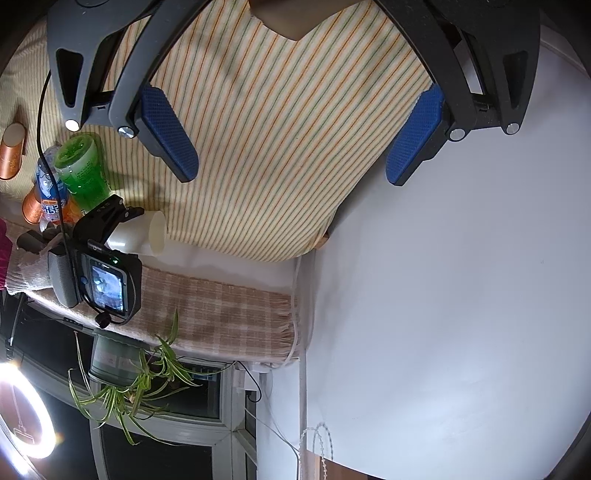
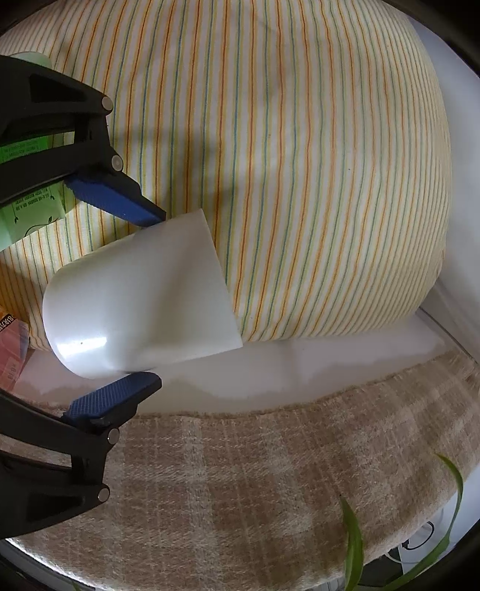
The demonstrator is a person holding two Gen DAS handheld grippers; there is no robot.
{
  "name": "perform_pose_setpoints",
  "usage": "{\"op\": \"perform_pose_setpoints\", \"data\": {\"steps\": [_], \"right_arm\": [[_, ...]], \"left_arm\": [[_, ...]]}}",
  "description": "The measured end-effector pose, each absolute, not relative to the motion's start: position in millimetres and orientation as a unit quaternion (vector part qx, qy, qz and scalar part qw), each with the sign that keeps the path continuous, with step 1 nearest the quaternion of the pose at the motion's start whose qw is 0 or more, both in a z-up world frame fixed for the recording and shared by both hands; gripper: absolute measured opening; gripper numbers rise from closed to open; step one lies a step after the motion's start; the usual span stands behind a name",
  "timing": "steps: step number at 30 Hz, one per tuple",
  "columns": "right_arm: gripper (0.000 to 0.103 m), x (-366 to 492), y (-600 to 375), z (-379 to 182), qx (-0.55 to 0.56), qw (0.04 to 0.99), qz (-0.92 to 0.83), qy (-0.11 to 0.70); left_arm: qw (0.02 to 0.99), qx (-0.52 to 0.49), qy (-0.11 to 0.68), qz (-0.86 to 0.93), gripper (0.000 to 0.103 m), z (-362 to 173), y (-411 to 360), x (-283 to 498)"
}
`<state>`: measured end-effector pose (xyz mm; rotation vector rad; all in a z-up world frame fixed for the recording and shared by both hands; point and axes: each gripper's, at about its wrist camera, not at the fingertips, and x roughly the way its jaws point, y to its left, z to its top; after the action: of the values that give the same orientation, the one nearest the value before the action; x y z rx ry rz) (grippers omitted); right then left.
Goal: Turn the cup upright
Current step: 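Close the right gripper around the white cup's body, then lift the white cup with the right gripper and rotate it opening-up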
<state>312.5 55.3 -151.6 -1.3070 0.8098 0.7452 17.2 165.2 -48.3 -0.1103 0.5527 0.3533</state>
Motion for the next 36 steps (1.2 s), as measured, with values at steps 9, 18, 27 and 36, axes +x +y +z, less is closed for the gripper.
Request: {"op": "perform_pose_setpoints", "data": {"steps": [9,18,27,36], "right_arm": [[0.078,297,50,-109,-0.523,0.703,0.346,0.335],[0.077,270,49,-56,-0.433,0.754,0.388,0.305],[0.077,210,6,-7,-0.326,0.800,0.420,0.277],[0.077,142,-50,7,-0.180,0.835,0.436,0.285]], "left_arm": [[0.947,-0.051,0.265,0.173,0.103,-46,163,12],[0.951,-0.049,0.252,0.174,0.103,-36,162,1],[0.956,-0.047,0.235,0.167,0.103,-24,158,-16],[0.966,-0.033,0.224,0.125,0.103,-13,137,-33]]}}
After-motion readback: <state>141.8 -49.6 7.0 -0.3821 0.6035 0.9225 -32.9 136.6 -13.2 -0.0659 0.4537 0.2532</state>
